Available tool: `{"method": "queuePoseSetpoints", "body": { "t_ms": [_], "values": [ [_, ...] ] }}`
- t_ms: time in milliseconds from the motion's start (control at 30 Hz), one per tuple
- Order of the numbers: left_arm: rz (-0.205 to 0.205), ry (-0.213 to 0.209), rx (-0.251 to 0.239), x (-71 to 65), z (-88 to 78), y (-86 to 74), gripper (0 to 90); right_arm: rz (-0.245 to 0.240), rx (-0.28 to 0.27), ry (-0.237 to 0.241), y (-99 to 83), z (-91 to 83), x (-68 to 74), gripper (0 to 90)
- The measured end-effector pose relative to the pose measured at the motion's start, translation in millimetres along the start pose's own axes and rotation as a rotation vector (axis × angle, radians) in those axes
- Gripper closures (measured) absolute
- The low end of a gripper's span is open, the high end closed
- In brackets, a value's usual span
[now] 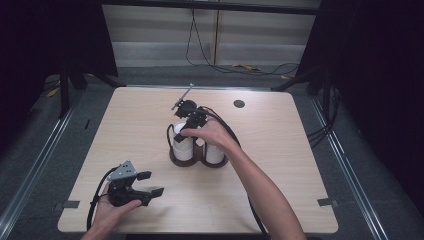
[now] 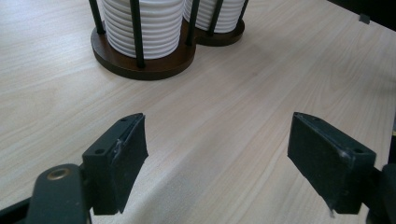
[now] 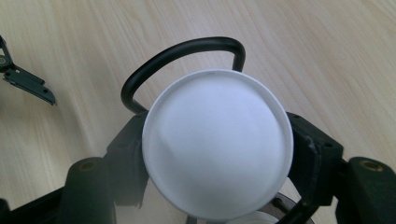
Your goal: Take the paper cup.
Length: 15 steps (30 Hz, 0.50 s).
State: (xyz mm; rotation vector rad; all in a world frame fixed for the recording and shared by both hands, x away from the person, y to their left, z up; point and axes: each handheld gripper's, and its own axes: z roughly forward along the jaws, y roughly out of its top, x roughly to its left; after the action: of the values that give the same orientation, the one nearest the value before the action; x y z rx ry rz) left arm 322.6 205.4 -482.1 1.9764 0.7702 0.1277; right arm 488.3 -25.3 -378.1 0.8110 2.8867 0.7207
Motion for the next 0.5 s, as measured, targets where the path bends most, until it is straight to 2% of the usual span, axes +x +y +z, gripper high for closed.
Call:
{"method": "queuePoseSetpoints", "body": {
  "t_ms": [500],
  "values": [
    [-0.003,-0.004,0.008,0.6,0.8,-0.1,19.7,-0.007,-0.005,-0.011,3.2,-10.5,0.8,34.8]
  ]
}}
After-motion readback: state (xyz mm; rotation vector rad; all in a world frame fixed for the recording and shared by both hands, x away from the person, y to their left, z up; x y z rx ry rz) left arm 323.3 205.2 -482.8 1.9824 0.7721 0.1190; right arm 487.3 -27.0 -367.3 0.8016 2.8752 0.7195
